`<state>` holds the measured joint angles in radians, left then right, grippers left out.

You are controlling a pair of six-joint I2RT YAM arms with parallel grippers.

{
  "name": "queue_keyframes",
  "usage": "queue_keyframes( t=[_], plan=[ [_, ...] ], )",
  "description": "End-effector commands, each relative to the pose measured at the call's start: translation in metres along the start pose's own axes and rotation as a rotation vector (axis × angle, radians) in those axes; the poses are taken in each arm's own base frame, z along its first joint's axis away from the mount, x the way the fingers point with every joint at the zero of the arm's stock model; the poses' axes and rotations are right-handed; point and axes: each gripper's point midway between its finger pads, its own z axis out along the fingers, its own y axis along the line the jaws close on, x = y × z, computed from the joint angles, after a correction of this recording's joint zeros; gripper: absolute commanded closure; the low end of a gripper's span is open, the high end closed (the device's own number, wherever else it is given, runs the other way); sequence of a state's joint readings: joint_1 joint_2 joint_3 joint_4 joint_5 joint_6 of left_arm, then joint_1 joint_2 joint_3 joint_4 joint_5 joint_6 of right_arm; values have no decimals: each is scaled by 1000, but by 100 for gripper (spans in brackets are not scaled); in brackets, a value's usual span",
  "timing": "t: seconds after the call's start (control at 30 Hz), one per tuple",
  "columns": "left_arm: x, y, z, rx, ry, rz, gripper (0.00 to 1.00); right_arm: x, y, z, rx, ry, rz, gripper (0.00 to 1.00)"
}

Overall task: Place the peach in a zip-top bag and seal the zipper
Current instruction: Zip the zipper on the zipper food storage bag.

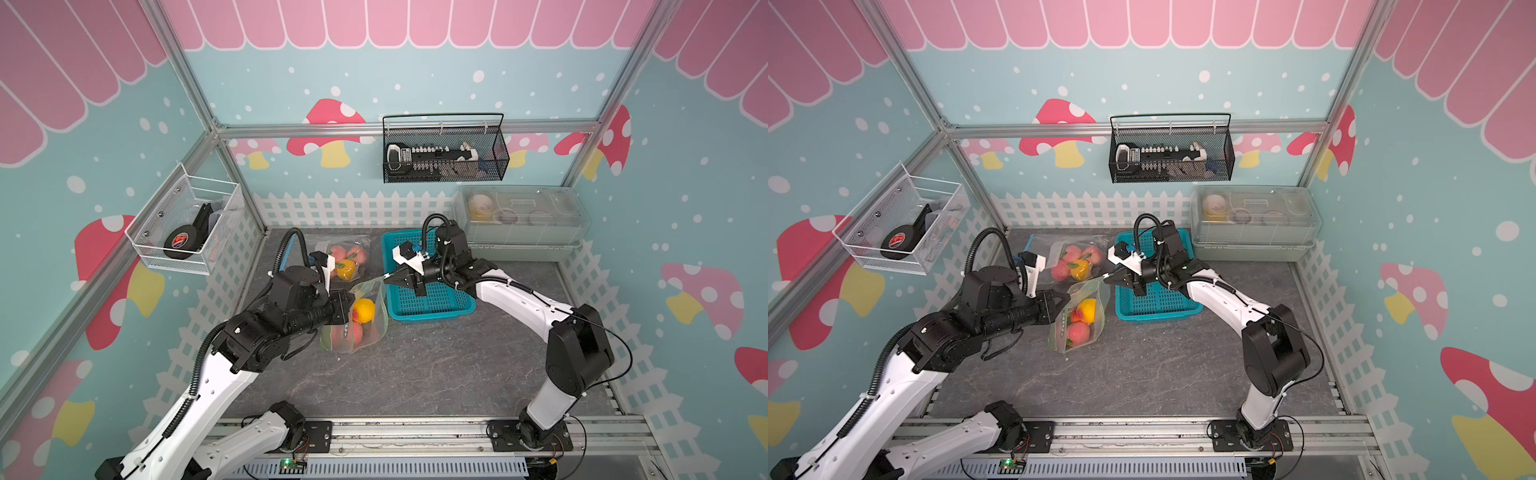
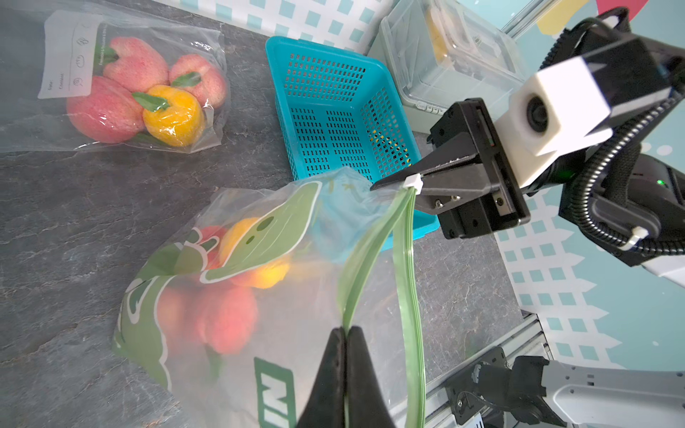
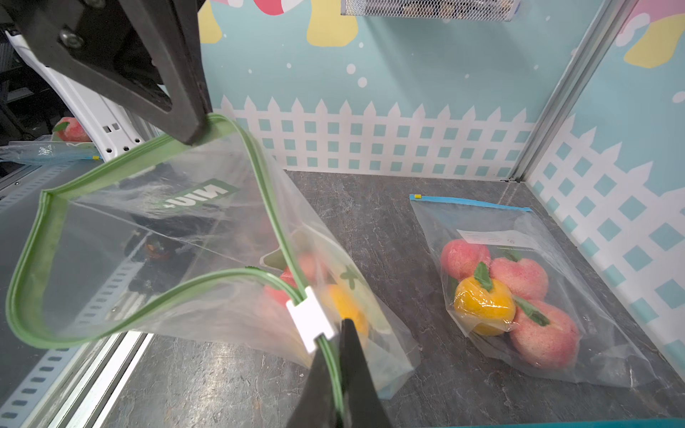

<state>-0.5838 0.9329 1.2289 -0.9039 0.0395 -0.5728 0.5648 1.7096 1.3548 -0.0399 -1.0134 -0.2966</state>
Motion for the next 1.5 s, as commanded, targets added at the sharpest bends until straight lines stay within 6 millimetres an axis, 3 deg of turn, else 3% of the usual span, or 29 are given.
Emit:
queue_keyframes(
  t=[0.0,0.13,0.3,0.5,0.63,1.0,1.47],
  plan=[
    [-11,1,-13,-23,-45,21,89,-16,5,-4,7,-14,-21,100],
    [-22,9,-29,-79,-96,45,61,-30,20,0,17,2,0,100],
    [-35,19,-54,-160,-150,103,51,-45,34,15,68,60,84,100],
    [-46,15,-76,-166,-194,163,50,-61,38,23,112,111,342,100],
    [-48,7,-76,-140,-176,211,51,-63,43,21,139,160,452,100],
    [-42,-46,-43,98,-20,392,52,-54,51,6,276,189,389,100],
    [-44,-58,-17,148,29,540,59,-64,58,17,151,194,210,100]
  ],
)
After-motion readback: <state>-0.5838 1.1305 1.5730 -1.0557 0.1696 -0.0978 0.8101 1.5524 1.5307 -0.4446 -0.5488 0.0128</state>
